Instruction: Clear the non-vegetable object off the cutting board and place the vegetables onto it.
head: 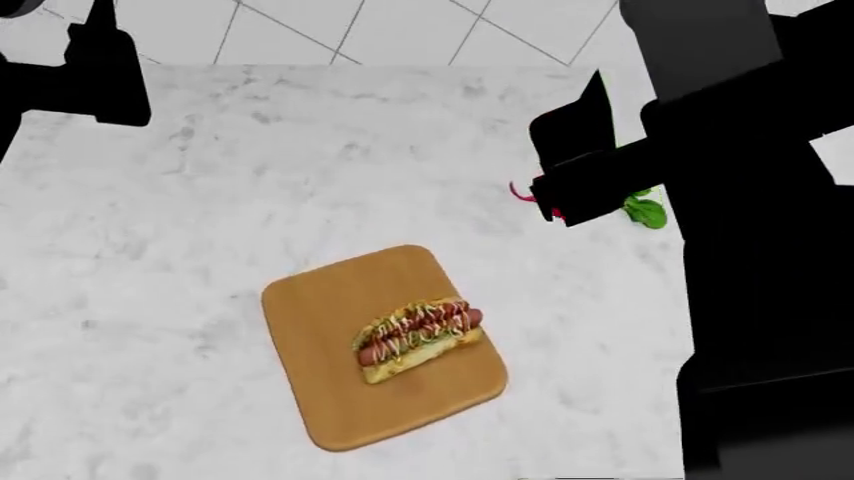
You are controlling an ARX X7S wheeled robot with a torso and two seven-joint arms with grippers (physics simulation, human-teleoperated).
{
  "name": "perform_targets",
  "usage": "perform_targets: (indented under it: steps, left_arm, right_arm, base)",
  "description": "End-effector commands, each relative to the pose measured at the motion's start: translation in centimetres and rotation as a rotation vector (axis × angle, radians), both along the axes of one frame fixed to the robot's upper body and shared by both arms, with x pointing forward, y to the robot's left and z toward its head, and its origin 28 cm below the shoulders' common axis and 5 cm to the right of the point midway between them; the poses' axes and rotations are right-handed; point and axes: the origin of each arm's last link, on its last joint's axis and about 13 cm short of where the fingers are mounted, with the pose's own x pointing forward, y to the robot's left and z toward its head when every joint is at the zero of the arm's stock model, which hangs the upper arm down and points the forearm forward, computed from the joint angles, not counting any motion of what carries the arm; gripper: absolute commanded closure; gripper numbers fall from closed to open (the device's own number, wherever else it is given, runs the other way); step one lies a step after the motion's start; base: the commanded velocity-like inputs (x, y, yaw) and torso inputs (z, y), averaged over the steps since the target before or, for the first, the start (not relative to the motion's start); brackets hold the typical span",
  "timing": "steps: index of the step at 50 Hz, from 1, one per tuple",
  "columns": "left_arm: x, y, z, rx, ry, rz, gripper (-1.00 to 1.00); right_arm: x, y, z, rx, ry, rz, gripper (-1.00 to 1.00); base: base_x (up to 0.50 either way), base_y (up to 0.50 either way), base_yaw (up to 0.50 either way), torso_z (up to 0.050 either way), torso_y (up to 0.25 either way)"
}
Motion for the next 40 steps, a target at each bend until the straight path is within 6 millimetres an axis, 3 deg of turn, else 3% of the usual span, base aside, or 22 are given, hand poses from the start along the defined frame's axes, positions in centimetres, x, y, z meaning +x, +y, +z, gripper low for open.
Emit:
perform_targets:
  steps: [1, 26, 40]
  left_arm:
    - [-0.2, -0.1, 0.0, -0.017, -0.003, -0.042, -1.0]
    - [-0.3, 0.9, 0.0, -0.058, -0.001, -0.028, -1.0]
    - [-1.0, 1.0, -0.2, -0.023, -0.016, -0.047, -1.0]
  right_arm:
    - [-0.1, -0.1, 0.1, 0.022, 0.003, 0.026, -1.0]
    - [-0.3, 0.5, -0.9, -0.007, 0.058, 0.051, -1.0]
    - [-3.0, 1.7, -0.4, -0.214, 0.194, 0.269, -1.0]
  base:
    - [0.5, 0.0, 0.0, 0.0, 0.0]
    - [0.5, 0.0, 0.0, 0.0, 0.001]
    - [0.0, 0.0, 0.0, 0.0, 0.001]
